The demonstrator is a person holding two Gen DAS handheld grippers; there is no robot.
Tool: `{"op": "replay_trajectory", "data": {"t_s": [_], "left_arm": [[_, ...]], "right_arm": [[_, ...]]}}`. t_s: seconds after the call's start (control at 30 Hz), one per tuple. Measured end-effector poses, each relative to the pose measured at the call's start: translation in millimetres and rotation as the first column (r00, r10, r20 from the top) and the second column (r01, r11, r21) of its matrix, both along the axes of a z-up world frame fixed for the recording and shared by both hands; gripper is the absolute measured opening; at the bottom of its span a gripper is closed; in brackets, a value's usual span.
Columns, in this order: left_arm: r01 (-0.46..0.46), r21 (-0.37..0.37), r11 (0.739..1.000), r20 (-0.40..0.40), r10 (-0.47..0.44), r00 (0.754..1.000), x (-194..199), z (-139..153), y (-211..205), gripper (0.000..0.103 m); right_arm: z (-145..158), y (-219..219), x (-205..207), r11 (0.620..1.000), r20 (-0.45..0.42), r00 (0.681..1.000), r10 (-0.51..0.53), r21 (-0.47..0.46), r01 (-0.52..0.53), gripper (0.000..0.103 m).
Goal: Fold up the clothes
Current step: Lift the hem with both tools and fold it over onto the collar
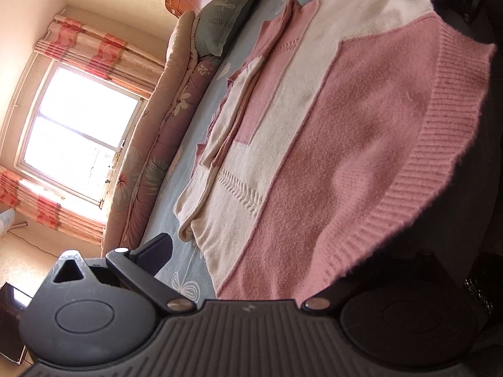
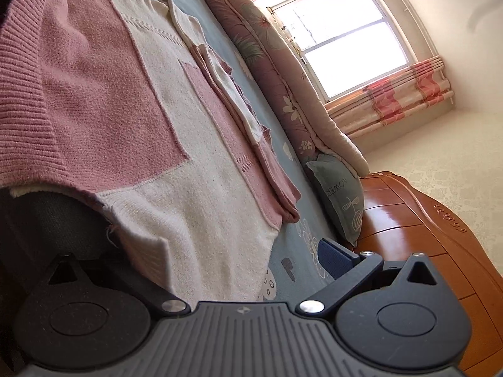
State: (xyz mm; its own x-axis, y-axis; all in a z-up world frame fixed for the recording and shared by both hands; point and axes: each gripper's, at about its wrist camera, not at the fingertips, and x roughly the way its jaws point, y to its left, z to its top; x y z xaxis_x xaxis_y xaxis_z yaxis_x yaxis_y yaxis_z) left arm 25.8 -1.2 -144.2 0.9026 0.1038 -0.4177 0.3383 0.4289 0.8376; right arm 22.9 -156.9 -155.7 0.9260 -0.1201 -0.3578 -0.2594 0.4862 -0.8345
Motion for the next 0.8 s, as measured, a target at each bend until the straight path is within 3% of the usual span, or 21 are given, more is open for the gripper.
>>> {"op": "replay_trajectory", "data": {"t_s": [0.3, 0.5, 0.63, 0.8], "left_arm": [[-0.045, -0.081, 0.996, -0.005, 0.045, 0.999, 12.2, 6.6, -2.3, 0.103], [-0.054, -0.084, 0.995, 0.106, 0.063, 0.992, 6.9, 11.5, 3.7, 0.103], [-0.044, -0.068, 0.997, 0.07, 0.049, 0.996, 9.7, 4.2, 1.9, 0.103], [-0.037, -0.052, 0.998, 0.152, 0.045, 0.987, 9.4, 6.4, -1.4, 0.103]], "right_arm": [[4.2, -1.7, 3.1, 0.999, -0.008, 1.0, -0.022, 0.047, 0.023, 0.103], [7.7, -7.7, -0.9, 0.997, 0.076, 0.996, -0.056, 0.061, 0.052, 0.103], [5.1, -5.5, -0.5, 0.998, 0.07, 0.996, -0.047, 0.053, 0.043, 0.103], [7.6, -6.2, -2.9, 0.999, 0.147, 0.988, -0.05, 0.027, 0.046, 0.103]]}}
